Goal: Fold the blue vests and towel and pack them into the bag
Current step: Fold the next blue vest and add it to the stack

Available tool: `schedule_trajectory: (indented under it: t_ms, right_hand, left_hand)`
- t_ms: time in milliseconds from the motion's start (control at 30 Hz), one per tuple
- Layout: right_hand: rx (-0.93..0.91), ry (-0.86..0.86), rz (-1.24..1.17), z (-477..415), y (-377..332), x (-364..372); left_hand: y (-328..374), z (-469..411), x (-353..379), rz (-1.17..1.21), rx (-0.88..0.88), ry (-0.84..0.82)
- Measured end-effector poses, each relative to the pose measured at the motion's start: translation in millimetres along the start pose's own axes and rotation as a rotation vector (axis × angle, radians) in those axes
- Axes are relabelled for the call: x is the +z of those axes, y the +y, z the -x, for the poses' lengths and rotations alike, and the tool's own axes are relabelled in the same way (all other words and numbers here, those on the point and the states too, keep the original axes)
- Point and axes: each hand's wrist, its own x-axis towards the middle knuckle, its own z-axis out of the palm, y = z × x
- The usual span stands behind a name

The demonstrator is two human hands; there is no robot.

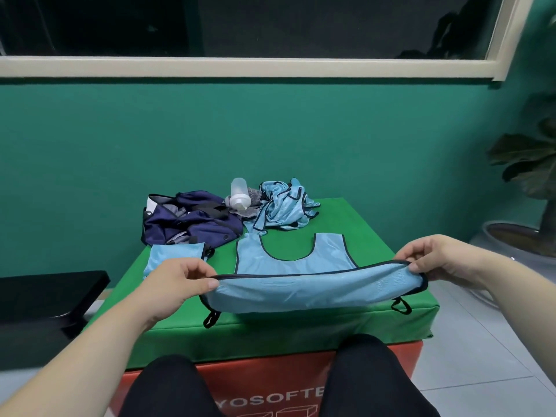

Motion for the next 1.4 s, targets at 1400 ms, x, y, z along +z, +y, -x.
schedule_trajectory:
  t_ms: [1400]
  right_hand:
    - [0.018,0.381,1.044,-300.2,84.2,69.1]
  left_hand:
    - [-165.7,-236.7,116.2,-0.194,-0.15,0.271]
